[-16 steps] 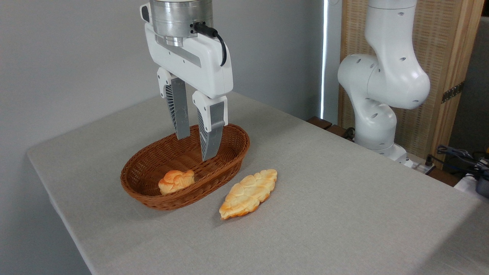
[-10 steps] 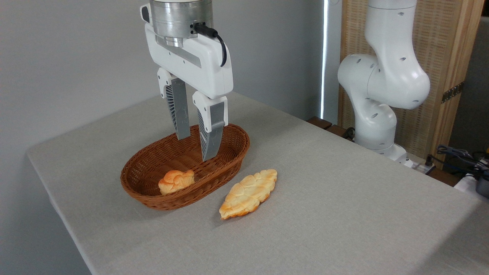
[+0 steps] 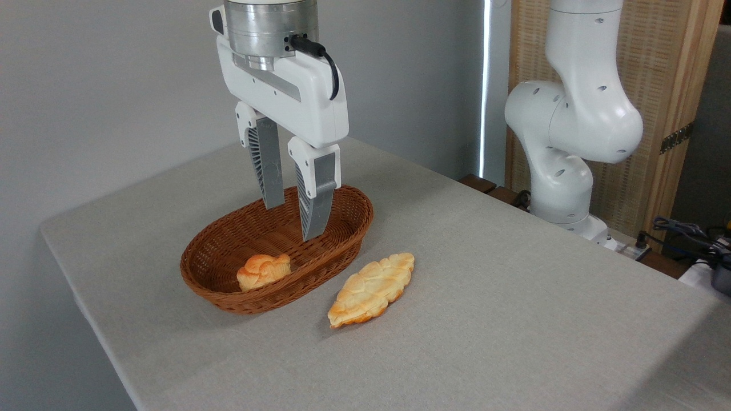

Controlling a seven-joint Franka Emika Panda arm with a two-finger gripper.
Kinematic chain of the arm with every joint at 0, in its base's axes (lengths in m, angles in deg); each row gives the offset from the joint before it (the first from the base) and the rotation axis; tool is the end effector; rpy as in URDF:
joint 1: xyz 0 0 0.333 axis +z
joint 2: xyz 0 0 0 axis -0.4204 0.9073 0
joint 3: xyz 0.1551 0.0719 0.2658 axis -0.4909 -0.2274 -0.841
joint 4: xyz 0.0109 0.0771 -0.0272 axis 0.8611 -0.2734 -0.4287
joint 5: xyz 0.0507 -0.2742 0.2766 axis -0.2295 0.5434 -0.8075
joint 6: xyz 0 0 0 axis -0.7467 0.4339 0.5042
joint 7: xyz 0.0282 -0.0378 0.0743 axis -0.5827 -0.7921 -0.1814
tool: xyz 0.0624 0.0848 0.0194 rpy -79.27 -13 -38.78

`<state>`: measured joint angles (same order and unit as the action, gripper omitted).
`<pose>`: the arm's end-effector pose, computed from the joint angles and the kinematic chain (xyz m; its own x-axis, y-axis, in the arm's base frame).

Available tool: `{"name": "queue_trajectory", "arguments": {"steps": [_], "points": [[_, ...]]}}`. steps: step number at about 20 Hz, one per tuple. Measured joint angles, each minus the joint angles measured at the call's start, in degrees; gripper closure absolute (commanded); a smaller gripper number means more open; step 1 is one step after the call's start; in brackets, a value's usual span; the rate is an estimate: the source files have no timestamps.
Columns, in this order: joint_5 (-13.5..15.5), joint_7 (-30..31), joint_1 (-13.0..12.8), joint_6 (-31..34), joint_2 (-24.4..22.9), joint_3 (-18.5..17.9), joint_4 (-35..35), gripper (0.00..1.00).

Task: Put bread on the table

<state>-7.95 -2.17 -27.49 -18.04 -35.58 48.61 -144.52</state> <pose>0.5536 0.0055 0.6134 0.6825 -0.7204 0.1231 -0.7237 -0.6897 -0.0240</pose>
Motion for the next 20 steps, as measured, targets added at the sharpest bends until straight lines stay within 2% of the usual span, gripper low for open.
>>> {"name": "queue_trajectory", "arguments": {"steps": [10,16,20], "points": [[0.0,-0.3,-0.5,0.1,1.4,0.8,-0.3,0.00],[-0.5,-1.4,-0.8,0.0,4.4,6.4,-0.3,0.00],[-4.8,-3.4,-0.9,0.0,7.7,11.2,-0.4,0.00]]}}
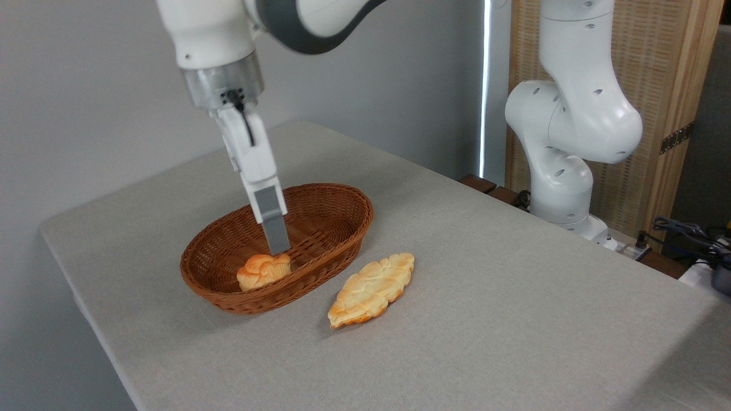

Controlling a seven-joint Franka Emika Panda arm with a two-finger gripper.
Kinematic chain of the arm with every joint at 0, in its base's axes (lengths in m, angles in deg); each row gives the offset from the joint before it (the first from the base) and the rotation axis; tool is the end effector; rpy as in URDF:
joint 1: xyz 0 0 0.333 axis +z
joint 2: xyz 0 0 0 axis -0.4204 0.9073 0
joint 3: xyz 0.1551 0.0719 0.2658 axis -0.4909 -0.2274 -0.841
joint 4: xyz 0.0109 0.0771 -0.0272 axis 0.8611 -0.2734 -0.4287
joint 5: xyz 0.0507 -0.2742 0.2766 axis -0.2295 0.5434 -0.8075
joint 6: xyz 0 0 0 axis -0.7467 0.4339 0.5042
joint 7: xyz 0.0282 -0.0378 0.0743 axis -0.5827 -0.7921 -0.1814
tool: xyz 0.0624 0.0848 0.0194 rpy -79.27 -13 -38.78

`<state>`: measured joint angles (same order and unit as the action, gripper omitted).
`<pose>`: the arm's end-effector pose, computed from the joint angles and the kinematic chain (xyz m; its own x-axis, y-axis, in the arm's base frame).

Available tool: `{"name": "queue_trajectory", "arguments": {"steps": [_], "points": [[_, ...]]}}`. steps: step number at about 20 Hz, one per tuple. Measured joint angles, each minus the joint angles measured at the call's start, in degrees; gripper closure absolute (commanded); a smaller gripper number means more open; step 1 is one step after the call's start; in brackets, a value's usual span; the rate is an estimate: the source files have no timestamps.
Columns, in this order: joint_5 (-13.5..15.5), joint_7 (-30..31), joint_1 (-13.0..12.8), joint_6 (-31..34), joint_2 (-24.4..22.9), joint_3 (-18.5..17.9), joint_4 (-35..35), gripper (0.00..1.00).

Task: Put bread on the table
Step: 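Lower the gripper into the basket onto the small round bread roll, then close the gripper fingers around the bread roll in the basket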

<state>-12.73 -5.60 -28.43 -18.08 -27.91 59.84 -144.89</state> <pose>0.5751 -0.1083 0.5342 0.4592 -0.8880 -0.0234 -0.8875 -0.4597 0.0300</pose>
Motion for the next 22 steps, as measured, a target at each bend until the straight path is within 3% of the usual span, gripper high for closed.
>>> {"name": "queue_trajectory", "arguments": {"steps": [3,8,22], "points": [[-2.9,-0.1,-0.1,-0.1,2.7,3.0,0.0,0.00],[-3.3,-0.4,-0.1,-0.7,4.4,4.0,0.0,0.00],[-7.9,-0.4,-0.5,-0.9,8.0,7.0,0.0,0.00]]}}
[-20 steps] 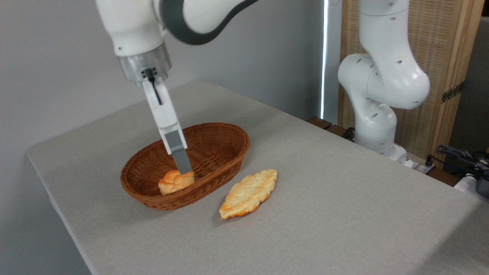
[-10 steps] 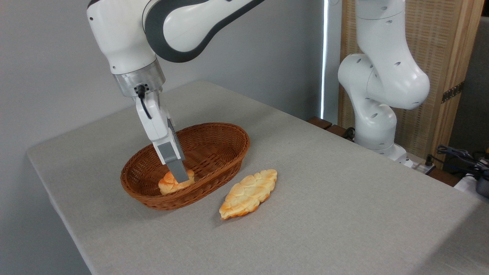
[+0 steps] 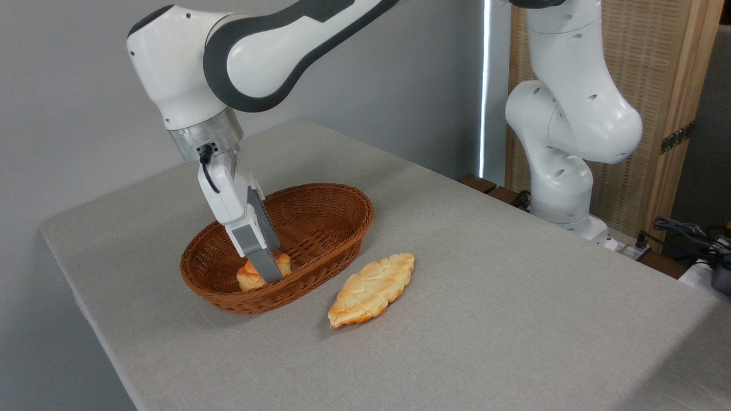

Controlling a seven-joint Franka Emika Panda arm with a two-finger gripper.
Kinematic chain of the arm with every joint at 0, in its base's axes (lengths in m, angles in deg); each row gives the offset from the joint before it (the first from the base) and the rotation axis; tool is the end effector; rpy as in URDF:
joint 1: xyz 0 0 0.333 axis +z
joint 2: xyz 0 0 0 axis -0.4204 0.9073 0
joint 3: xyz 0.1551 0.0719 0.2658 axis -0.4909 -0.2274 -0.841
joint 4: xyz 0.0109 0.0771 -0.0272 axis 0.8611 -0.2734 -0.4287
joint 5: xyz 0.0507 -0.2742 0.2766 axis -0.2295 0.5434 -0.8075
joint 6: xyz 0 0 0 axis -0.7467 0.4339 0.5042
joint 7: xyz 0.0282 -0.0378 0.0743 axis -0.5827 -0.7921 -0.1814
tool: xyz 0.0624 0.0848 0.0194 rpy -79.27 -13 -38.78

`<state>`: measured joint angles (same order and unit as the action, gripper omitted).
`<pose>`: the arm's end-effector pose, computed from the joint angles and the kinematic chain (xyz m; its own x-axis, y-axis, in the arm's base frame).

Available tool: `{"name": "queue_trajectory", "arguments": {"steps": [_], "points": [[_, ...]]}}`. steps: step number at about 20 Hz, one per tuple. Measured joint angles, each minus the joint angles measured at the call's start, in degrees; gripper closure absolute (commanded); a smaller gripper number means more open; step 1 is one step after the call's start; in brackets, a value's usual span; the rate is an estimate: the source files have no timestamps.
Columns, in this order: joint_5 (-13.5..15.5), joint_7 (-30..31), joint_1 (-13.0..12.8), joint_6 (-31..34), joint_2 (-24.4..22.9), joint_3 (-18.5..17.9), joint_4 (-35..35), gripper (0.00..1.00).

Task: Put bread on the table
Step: 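Close the gripper fingers around the bread roll in the basket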

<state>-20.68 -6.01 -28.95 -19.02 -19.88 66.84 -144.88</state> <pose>0.5851 -0.1709 0.4555 0.2901 -0.9430 -0.1629 -0.9501 -0.3043 0.0694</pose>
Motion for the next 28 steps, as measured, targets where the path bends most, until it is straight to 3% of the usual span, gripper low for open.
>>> {"name": "queue_trajectory", "arguments": {"steps": [5,7,13,15,16,28], "points": [[-0.3,0.0,0.0,0.0,0.1,0.0,0.0,0.04],[-0.5,0.0,0.0,0.0,0.1,0.0,0.0,0.28],[-0.8,0.0,0.0,0.0,0.1,0.0,0.1,0.38],[-0.8,0.0,0.0,0.0,0.1,0.0,0.1,0.59],[-0.8,0.0,0.0,0.0,0.1,0.0,0.1,0.64],[-0.8,0.0,0.0,0.0,0.1,0.0,0.1,0.67]]}}
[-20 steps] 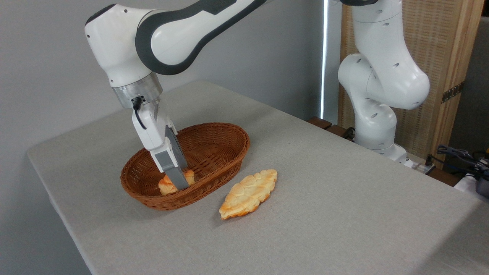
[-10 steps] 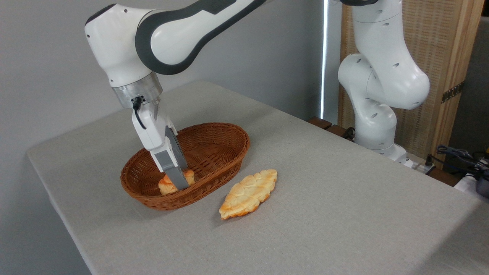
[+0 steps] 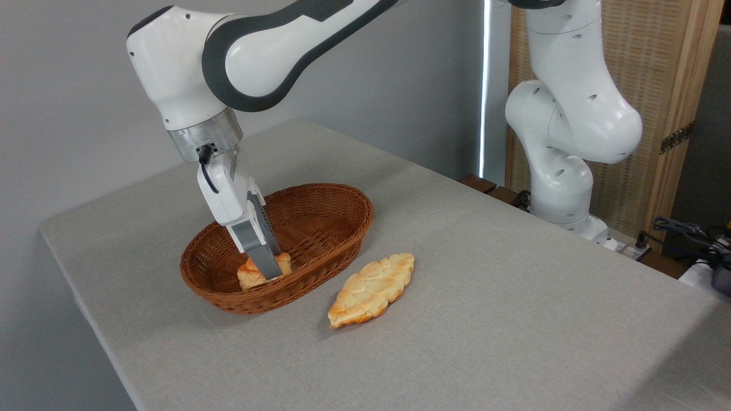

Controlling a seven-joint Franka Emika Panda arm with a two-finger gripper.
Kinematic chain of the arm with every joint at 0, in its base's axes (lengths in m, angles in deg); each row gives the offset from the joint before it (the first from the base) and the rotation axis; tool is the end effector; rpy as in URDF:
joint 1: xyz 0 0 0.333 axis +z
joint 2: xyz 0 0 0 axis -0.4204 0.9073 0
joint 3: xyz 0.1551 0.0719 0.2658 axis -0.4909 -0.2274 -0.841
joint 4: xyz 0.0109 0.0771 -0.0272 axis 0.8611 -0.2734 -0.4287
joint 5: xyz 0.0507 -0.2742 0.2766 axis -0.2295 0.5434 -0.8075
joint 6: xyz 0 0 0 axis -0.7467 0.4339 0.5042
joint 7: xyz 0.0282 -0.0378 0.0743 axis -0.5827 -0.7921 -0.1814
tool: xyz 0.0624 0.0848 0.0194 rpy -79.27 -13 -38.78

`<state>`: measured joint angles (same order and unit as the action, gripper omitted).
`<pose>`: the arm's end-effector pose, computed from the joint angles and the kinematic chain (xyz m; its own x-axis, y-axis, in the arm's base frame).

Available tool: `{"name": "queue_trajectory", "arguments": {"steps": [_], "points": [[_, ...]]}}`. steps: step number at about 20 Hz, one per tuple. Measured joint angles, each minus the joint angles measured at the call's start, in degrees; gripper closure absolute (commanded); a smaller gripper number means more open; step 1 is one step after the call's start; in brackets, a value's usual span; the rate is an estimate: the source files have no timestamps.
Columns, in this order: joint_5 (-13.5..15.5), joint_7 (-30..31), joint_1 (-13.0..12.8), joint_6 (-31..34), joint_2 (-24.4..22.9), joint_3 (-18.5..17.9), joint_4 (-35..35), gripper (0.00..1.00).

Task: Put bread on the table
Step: 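Close the gripper fingers around the bread roll in the basket, then lift the roll out of the basket and lower it beside the flat loaf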

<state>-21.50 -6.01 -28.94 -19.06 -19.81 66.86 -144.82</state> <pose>0.5859 -0.1699 0.4554 0.2864 -0.9424 -0.1730 -0.9518 -0.3004 0.0610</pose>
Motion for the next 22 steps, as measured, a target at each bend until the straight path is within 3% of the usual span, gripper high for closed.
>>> {"name": "queue_trajectory", "arguments": {"steps": [2,17,22], "points": [[0.0,0.0,0.0,0.0,0.0,0.0,0.0,0.83],[0.0,0.0,0.0,0.0,-0.1,0.1,0.8,0.83],[0.9,0.2,-0.1,0.7,-1.6,1.8,3.8,0.83]]}}
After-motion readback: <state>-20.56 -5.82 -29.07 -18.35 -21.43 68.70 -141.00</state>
